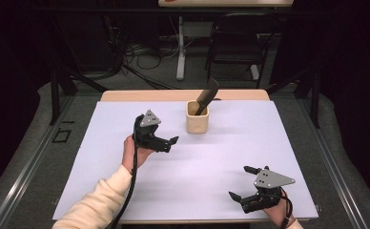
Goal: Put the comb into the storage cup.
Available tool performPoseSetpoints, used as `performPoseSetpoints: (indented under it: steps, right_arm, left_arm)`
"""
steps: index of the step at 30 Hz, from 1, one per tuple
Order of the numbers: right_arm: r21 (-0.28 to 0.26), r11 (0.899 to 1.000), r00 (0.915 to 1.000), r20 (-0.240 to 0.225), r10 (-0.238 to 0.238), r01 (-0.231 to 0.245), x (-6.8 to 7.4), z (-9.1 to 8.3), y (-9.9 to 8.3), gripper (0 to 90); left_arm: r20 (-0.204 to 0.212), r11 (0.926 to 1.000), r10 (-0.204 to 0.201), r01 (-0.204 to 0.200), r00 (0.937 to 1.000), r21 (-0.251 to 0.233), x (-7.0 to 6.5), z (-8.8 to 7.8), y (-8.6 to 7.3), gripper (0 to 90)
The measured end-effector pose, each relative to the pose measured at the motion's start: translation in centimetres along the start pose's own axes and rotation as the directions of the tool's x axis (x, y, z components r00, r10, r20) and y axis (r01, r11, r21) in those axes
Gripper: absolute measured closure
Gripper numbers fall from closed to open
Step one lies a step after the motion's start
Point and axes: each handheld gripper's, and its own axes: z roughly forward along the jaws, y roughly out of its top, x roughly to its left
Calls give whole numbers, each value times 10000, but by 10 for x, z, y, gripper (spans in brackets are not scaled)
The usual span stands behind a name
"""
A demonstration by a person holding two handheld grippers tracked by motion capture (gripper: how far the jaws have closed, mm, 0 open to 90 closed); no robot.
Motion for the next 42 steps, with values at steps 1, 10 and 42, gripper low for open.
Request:
performPoseSetpoints:
  steps: [1,10,42]
  right_arm:
    - [-4,10000,10000,5,10,-10,0,0,0,16]
    - [-6,10000,10000,17,18,-18,0,-1,0,16]
    - [45,10000,10000,35,-21,21,0,0,0,15]
  left_arm:
    - [-88,10000,55,-55,9999,18,-1,-1,-2,0]
    - [-484,9992,114,-132,9988,-384,-7,-16,-21,0]
    - [-1010,9967,-4,-77,9949,-805,-18,-59,-88,0]
